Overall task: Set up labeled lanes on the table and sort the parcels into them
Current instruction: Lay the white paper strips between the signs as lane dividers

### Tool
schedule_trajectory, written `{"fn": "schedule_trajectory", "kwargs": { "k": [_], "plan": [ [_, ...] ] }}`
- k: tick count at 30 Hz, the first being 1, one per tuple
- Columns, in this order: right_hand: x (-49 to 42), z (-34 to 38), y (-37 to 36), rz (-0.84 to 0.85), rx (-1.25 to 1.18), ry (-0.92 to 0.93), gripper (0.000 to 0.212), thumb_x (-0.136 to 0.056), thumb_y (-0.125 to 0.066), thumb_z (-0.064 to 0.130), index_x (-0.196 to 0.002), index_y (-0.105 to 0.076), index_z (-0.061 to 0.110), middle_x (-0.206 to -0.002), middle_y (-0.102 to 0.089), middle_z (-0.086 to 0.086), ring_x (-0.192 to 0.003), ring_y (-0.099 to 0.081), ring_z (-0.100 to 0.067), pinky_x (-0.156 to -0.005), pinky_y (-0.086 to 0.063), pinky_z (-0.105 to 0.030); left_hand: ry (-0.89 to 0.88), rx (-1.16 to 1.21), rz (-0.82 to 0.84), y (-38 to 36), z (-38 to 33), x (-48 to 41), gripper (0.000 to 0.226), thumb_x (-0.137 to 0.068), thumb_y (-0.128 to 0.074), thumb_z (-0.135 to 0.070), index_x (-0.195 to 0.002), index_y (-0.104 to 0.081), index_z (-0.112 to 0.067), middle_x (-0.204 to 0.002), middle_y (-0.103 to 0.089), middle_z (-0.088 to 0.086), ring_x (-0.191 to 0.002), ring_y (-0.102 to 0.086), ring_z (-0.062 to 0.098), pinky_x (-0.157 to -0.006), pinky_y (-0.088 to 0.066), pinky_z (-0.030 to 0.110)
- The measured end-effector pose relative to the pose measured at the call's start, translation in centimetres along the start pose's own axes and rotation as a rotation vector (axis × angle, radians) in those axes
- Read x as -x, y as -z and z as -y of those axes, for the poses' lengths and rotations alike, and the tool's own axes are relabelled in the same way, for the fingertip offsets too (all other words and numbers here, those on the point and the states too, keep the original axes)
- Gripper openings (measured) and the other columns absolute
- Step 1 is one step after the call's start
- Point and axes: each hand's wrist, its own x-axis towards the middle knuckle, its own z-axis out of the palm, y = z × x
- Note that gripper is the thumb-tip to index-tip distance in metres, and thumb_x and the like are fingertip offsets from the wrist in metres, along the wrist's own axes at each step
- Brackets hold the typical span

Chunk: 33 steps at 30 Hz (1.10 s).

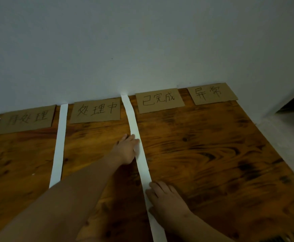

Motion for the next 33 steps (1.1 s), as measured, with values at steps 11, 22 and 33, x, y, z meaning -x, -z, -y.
{"fn": "schedule_trajectory", "kwargs": {
  "k": [11,22,33],
  "plan": [
    [-2.3,3.1,5.9,-0.206,0.07,0.07,0.047,-0.095,-0.043,0.041,-0.136,-0.041,0.019,-0.143,-0.036,-0.006,-0.133,-0.027,-0.023,-0.11,-0.024,-0.04,0.126,0.139,-0.059,3.9,4.8,6.4,0.072,-0.091,-0.05,-0.047,-0.15,-0.013,-0.028,-0.159,-0.001,0.001,-0.145,0.005,0.026,-0.115,-0.01,0.045],
    [-8.7,23.0,9.6,-0.194,-0.059,0.039,0.056,-0.093,-0.051,0.043,-0.142,-0.037,0.019,-0.143,-0.037,-0.008,-0.133,-0.03,-0.027,-0.108,-0.03,-0.042,0.342,0.127,-0.148,9.1,24.8,26.3,0.067,-0.094,-0.048,-0.044,-0.149,-0.018,-0.02,-0.158,-0.009,0.007,-0.145,-0.001,0.027,-0.116,-0.006,0.04],
    [-14.3,44.6,7.0,-0.062,-0.079,0.095,0.058,-0.092,-0.05,0.049,-0.143,-0.036,0.025,-0.145,-0.037,-0.003,-0.133,-0.034,-0.024,-0.107,-0.029,-0.039,0.479,0.421,-0.208,9.0,43.4,41.0,0.065,-0.09,-0.056,-0.041,-0.146,-0.03,-0.021,-0.153,-0.027,0.008,-0.138,-0.028,0.031,-0.111,-0.028,0.046]
  ]
}}
